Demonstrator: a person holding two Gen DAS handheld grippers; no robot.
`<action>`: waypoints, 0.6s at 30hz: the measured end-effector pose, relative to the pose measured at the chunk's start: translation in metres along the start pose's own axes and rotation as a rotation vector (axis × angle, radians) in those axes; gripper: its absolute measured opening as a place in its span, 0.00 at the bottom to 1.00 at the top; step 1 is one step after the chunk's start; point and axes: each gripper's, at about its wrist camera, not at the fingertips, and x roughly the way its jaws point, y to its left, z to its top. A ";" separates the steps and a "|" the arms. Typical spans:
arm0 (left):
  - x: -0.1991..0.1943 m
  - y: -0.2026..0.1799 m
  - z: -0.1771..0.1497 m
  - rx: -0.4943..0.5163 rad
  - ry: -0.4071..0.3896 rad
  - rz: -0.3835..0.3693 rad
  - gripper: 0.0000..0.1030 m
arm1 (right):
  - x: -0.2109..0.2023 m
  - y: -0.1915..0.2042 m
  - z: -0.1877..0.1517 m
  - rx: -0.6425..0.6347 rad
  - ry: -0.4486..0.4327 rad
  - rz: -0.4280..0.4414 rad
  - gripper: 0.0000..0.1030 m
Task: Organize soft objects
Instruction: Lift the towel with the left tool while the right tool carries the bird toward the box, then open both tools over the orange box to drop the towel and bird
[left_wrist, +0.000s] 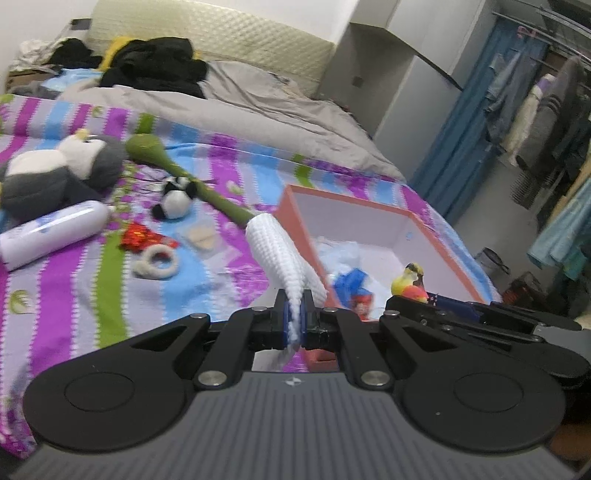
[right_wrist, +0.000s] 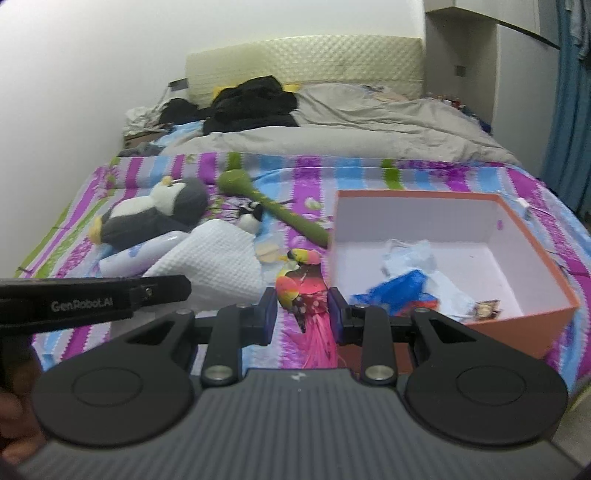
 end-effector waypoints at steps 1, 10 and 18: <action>0.004 -0.007 0.000 0.006 0.006 -0.015 0.07 | -0.002 -0.006 -0.001 0.009 0.000 -0.011 0.32; 0.052 -0.050 0.024 0.108 0.046 -0.083 0.07 | 0.001 -0.060 0.000 0.110 0.026 -0.096 0.32; 0.131 -0.074 0.054 0.141 0.123 -0.105 0.07 | 0.042 -0.111 0.018 0.147 0.049 -0.127 0.32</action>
